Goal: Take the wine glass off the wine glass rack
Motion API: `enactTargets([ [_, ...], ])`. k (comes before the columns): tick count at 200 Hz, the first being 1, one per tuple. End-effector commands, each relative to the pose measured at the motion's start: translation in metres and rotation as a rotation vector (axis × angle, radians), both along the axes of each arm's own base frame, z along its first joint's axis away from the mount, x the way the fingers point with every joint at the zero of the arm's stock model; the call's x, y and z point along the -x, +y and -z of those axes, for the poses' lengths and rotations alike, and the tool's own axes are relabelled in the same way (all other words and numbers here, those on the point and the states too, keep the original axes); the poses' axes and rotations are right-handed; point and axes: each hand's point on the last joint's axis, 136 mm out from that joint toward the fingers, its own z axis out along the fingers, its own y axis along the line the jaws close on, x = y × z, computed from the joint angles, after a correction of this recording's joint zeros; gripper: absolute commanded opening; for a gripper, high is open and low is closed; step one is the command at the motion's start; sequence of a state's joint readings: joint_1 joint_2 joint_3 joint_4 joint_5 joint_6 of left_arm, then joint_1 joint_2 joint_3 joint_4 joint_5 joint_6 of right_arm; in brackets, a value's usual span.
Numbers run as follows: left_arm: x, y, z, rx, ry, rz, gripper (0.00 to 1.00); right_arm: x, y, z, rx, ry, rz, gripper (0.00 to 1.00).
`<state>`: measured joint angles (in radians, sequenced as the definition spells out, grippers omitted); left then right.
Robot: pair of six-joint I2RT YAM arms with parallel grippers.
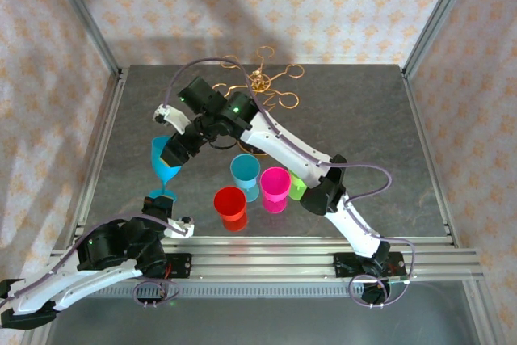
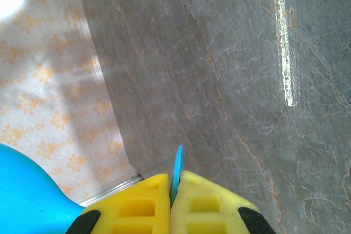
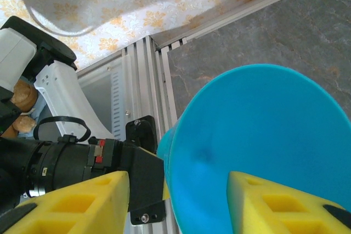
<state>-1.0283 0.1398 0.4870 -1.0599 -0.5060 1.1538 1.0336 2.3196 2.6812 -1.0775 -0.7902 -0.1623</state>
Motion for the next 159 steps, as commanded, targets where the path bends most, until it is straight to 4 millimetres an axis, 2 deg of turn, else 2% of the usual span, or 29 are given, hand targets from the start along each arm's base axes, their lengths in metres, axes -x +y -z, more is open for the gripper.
enactTargets([
  [1,-0.011,0.003,-0.024,0.083,-0.104,-0.067,0.00,0.047,-0.017,-0.002,0.069,0.087,-0.092,0.49],
  [25,-0.013,0.004,-0.026,0.081,-0.121,-0.077,0.00,0.055,-0.022,0.000,0.091,0.094,-0.108,0.55],
  [55,-0.014,0.004,-0.029,0.086,-0.140,-0.081,0.00,0.065,-0.025,0.003,0.114,0.097,-0.124,0.56],
  [97,-0.014,0.001,-0.030,0.111,-0.150,-0.069,0.02,0.073,-0.029,0.010,0.152,0.098,-0.133,0.50],
  [135,-0.015,0.002,-0.029,0.097,-0.150,-0.077,0.03,0.076,-0.033,0.014,0.179,0.106,-0.136,0.32],
  [159,-0.016,0.002,-0.029,0.095,-0.153,-0.078,0.03,0.077,-0.033,0.015,0.181,0.110,-0.142,0.31],
])
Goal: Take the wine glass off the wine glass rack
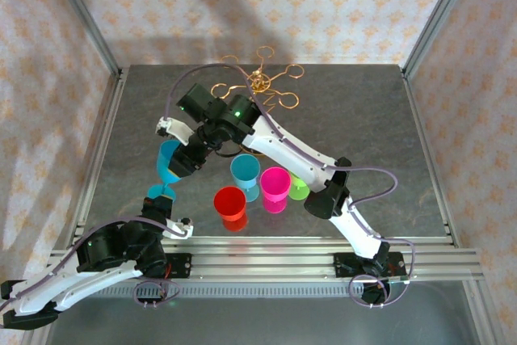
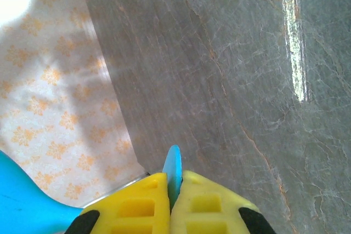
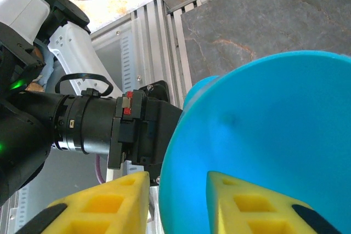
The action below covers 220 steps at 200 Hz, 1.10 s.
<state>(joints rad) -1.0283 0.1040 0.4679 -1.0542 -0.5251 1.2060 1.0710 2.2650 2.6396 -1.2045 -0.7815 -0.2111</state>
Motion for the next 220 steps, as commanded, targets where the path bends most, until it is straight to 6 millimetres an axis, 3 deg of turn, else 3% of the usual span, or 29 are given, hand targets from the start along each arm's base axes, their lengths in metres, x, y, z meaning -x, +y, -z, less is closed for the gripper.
enactTargets([
  [1,-0.014,-0.001,-0.031,0.128,-0.123,-0.090,0.03,0.044,-0.012,0.010,0.091,0.098,-0.077,0.31],
  [46,-0.015,-0.003,-0.032,0.142,-0.123,-0.088,0.04,0.047,-0.008,0.014,0.089,0.119,-0.089,0.39],
  [60,-0.015,-0.002,-0.032,0.133,-0.126,-0.089,0.04,0.048,-0.008,0.015,0.090,0.126,-0.095,0.30],
  [89,-0.016,-0.002,-0.032,0.123,-0.129,-0.092,0.11,0.052,-0.008,0.013,0.080,0.139,-0.110,0.00],
  [104,-0.017,-0.002,-0.031,0.116,-0.131,-0.096,0.13,0.053,-0.007,0.009,0.067,0.137,-0.112,0.00],
  [127,-0.017,-0.002,-0.030,0.111,-0.130,-0.098,0.34,0.049,-0.005,0.002,0.044,0.112,-0.092,0.00],
  [142,-0.017,-0.002,-0.029,0.110,-0.130,-0.099,0.35,0.044,-0.004,-0.003,0.028,0.085,-0.075,0.00],
  [189,-0.019,-0.004,-0.028,0.108,-0.133,-0.103,0.63,0.035,-0.001,-0.010,0.006,0.038,-0.036,0.00],
  [220,-0.019,-0.003,-0.026,0.102,-0.129,-0.107,0.71,0.028,0.002,-0.009,0.008,0.015,-0.003,0.00],
])
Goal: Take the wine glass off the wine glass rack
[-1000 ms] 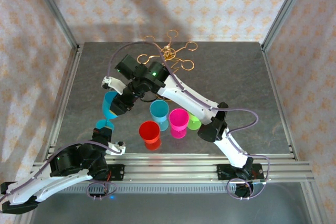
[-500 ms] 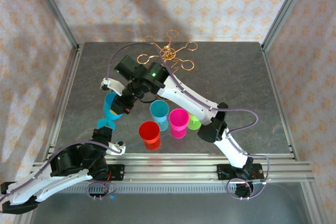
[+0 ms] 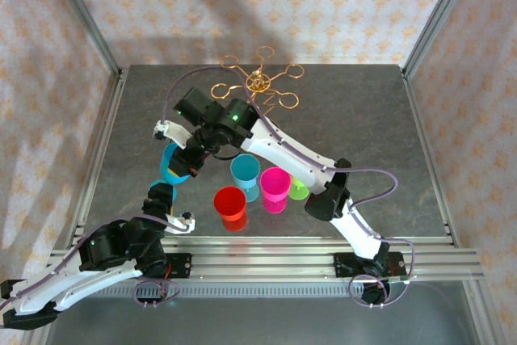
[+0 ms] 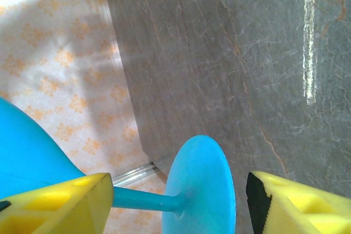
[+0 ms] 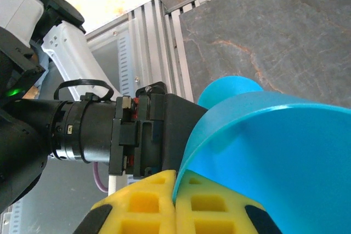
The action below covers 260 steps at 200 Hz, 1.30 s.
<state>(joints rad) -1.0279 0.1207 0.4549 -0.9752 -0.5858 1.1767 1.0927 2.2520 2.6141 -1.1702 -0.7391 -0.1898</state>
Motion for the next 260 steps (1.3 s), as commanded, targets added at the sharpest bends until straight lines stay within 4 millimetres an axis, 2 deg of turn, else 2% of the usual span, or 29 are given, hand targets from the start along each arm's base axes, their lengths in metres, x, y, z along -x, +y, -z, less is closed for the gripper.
enactTargets([
  [1,-0.009,-0.001,-0.016,0.057,-0.074,-0.049,0.72,0.025,-0.003,-0.010,0.006,0.039,-0.022,0.00],
  [16,-0.009,0.000,-0.015,0.054,-0.071,-0.053,0.78,0.021,-0.002,-0.012,0.001,0.024,-0.003,0.00],
  [39,-0.009,0.000,-0.015,0.051,-0.072,-0.054,0.81,0.015,-0.001,-0.013,-0.003,-0.004,0.021,0.00],
  [53,-0.009,0.000,-0.015,0.049,-0.072,-0.054,0.88,0.011,-0.001,-0.015,-0.009,-0.021,0.035,0.00],
  [101,-0.009,0.000,-0.015,0.036,-0.067,-0.055,0.91,0.001,-0.001,-0.015,-0.001,-0.064,0.080,0.00],
  [119,-0.009,0.000,-0.015,0.030,-0.064,-0.055,0.99,-0.005,0.000,-0.015,0.000,-0.084,0.100,0.00],
  [174,-0.008,0.001,-0.011,0.017,-0.058,-0.049,0.99,-0.023,0.000,-0.015,-0.004,-0.108,0.157,0.00],
  [260,-0.007,0.002,-0.010,0.016,-0.051,-0.048,0.99,-0.054,-0.011,-0.030,-0.038,-0.140,0.238,0.00],
])
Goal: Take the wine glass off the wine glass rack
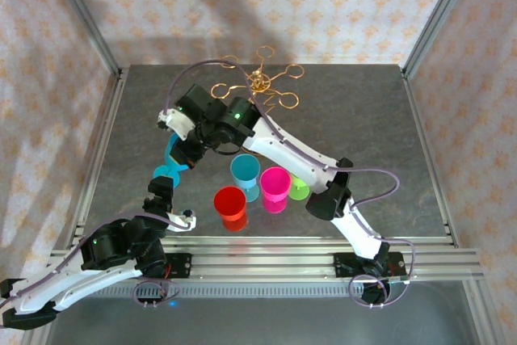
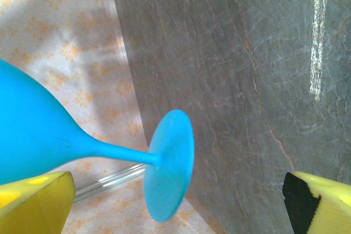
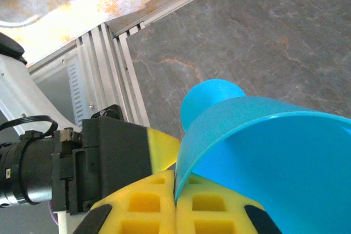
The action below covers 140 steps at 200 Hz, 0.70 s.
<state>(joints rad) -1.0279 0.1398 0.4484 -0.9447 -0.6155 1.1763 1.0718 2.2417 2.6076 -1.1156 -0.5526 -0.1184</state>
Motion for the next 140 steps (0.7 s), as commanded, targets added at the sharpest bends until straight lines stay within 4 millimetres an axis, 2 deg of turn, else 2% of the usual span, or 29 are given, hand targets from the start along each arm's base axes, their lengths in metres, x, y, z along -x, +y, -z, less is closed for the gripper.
enactTargets([
  [1,-0.003,0.002,-0.007,0.022,-0.032,-0.025,0.99,-0.010,-0.009,-0.030,-0.059,-0.046,0.045,0.00],
  [52,-0.003,0.002,-0.006,0.012,-0.033,-0.024,0.99,-0.032,-0.023,-0.029,-0.022,-0.101,0.122,0.00],
  [94,-0.003,0.003,-0.005,0.004,-0.035,-0.025,0.99,-0.052,-0.036,-0.009,0.079,-0.143,0.228,0.00],
  [140,-0.003,0.003,-0.004,0.004,-0.035,-0.028,0.99,-0.050,-0.042,0.021,0.174,-0.119,0.258,0.00],
])
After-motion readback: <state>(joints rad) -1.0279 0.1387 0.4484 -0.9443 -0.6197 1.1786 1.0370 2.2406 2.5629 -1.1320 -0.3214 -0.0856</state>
